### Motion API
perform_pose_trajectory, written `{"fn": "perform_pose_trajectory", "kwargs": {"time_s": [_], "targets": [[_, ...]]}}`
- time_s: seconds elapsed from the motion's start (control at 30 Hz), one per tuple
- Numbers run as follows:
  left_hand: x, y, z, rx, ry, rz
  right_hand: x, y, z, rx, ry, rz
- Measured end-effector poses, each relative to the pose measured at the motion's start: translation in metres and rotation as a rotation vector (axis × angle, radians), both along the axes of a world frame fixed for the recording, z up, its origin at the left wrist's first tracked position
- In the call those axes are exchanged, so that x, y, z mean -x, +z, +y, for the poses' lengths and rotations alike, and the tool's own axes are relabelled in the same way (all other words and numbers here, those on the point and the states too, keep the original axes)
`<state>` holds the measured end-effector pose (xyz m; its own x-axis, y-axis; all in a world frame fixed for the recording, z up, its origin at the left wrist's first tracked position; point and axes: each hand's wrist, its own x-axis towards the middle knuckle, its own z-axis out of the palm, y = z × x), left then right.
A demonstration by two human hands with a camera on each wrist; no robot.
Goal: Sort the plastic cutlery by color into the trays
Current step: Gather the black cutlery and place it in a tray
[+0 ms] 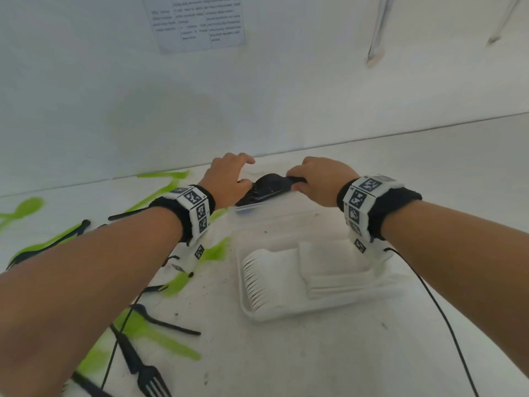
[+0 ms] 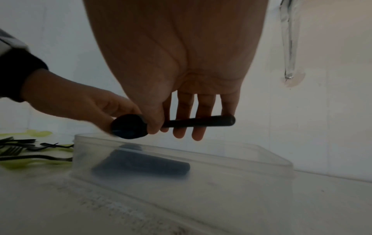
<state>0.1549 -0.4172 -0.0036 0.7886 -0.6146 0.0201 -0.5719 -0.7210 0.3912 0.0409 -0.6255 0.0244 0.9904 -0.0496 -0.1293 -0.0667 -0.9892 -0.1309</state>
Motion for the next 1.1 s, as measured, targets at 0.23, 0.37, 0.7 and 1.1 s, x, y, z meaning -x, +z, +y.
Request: {"fn": "perform_pose_trajectory", "kwargs": {"time_s": [0.23,0.37,0.7,1.1], "targets": [[-0.021,-0.015,-0.016,-0.308,-0.090,-0.024,-0.026,-0.009,-0.018,-0.023,0.123,0.088],[-0.022,-0.018,-0.018,-0.326,-0.083,-0.073,-0.042,-0.012,-0.019,-0.016,0.171,0.104],[-0.034,-0.046,-0.014,-0.171,-0.064,-0.203,-0.068,-0.014,-0.009,0.019,0.263,0.194],[-0.039,-0.060,-0.014,-0.154,-0.099,-0.214,-0.096,-0.021,0.028,0.246,0.282,0.271]]}}
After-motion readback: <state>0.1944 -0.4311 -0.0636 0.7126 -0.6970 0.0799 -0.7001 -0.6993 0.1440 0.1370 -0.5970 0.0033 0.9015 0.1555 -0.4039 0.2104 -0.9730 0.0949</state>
